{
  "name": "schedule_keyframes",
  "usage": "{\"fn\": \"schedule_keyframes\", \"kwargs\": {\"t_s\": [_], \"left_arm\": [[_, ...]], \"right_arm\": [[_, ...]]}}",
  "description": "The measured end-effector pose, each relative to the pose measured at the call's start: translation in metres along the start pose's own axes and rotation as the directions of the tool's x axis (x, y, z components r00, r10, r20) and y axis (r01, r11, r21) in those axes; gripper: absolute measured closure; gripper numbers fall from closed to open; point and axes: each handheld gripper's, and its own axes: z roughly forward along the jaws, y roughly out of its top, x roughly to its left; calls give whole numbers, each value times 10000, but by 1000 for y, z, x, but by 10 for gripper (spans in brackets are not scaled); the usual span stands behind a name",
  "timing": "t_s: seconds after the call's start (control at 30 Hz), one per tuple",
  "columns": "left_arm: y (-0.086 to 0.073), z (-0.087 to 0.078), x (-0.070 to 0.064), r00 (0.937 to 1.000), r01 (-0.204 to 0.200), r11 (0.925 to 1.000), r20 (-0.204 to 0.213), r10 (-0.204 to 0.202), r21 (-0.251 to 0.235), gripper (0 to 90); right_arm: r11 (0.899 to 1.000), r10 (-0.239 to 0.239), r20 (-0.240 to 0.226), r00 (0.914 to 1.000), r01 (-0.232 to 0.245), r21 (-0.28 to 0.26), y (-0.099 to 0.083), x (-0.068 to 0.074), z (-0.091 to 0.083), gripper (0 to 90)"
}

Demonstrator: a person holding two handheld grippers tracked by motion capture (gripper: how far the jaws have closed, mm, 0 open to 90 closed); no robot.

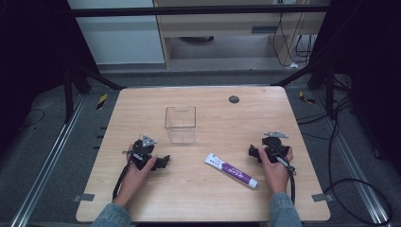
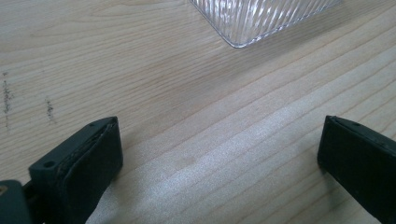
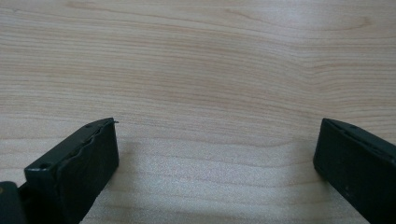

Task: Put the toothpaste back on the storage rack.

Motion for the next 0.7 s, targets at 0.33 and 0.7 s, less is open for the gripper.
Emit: {"fn": "schedule_keyframes", "kwargs": {"t_s": [0.33, 0.7], "left_arm": [[0, 0, 0, 10000, 5, 10000, -2, -5, -3, 0], [0, 0, 0, 10000, 5, 10000, 5, -5, -5, 0]], "right_arm": [[9995, -315, -268, 9991, 314, -8, -3, -3, -3, 25], [9844, -1742, -1778, 9685, 1757, -73, -9, 10, -71, 126]]}}
